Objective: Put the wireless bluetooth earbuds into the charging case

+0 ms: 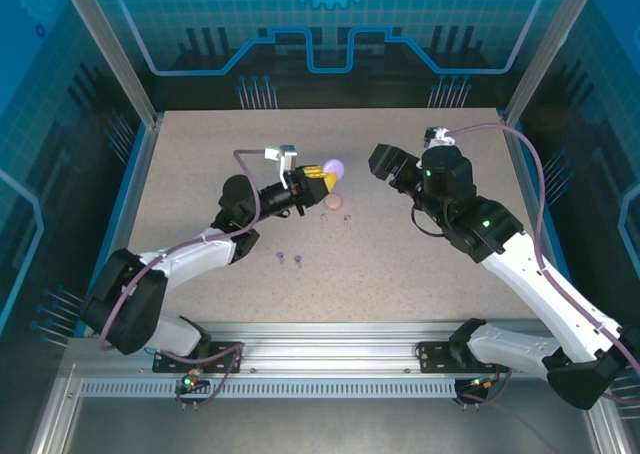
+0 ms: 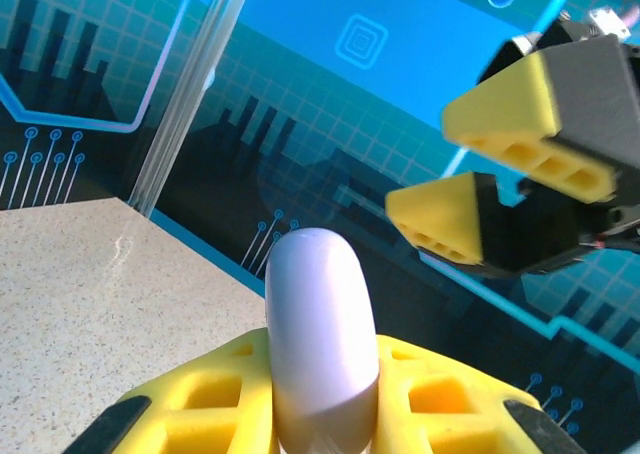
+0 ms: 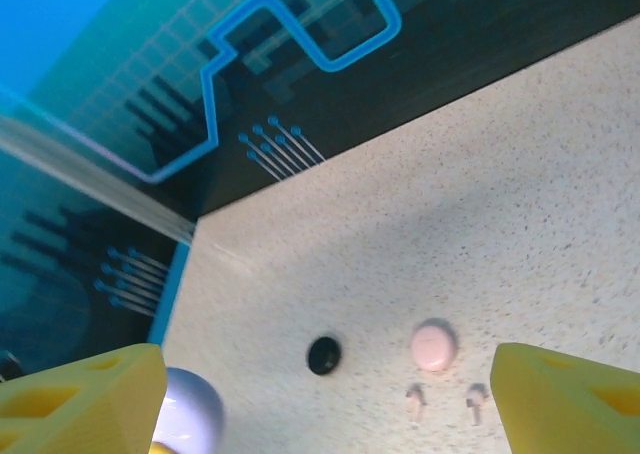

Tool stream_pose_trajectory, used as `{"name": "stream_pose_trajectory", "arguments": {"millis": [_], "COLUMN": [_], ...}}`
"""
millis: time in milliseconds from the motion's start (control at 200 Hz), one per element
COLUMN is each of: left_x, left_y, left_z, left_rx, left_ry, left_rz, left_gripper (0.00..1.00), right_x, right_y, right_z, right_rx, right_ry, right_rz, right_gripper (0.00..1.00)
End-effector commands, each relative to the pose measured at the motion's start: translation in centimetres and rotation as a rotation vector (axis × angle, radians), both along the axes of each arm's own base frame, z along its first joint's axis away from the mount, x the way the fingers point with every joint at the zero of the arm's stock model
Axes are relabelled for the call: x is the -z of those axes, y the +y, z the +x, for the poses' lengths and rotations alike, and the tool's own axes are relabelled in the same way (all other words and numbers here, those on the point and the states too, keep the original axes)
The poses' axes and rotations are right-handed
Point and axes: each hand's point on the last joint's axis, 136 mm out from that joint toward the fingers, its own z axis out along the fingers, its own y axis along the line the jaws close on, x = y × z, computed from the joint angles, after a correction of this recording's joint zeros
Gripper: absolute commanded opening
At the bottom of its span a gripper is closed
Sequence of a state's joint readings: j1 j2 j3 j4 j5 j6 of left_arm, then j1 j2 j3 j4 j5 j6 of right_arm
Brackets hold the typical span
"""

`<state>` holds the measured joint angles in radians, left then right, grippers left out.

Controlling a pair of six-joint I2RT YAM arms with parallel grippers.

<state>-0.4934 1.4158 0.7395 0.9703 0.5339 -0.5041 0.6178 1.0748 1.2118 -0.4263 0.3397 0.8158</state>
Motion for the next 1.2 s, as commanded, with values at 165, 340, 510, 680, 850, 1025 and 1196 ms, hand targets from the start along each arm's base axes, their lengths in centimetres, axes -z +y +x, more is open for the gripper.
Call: {"name": "stream_pose_trajectory", "arguments": {"millis": [165,340,510,680,850,1025,1196], "left_x": [-1.0,-0.9,-0.7,-0.5,-0.5,-0.7,-0.7], "left_y": [-0.2,0.6,1.0,0.9,0.9,0.8,0.8], "left_z": [-2.0,-1.7,-1.7,-2.0,-2.3,-2.4,-2.6], "left_rx": [0.118,0.165,0.220,0.249,0.264,0.272,0.284], "left_ry": [-0.049,0.002,0.045,0.059,0.061,0.060,0.064], "left_rz": [0.157,0.131,0.113,0.114,0.114,0.115,0.115], "left_gripper": [0.00,0.00,0.00,0.00,0.00,0.00,0.00], "right_x": [-0.8,0.5,2.0,2.8,3.2,3.5,4.0], "right_y": [4.1,5.6,6.5,7.4,8.4,9.1,9.4], "right_z": [-1.2,-2.1,-2.0,-1.3,-0.6,0.1,0.8], "right_rx": [-0.412,-0.565,-0.611,-0.621,-0.638,-0.645,-0.631], "right_ry": [-0.226,-0.306,-0.290,-0.277,-0.266,-0.255,-0.241], "right_rz": [-0.235,-0.261,-0.247,-0.218,-0.205,-0.206,-0.206], "right_gripper": [0.85,0.84,0.82,0.81,0.80,0.78,0.76]}}
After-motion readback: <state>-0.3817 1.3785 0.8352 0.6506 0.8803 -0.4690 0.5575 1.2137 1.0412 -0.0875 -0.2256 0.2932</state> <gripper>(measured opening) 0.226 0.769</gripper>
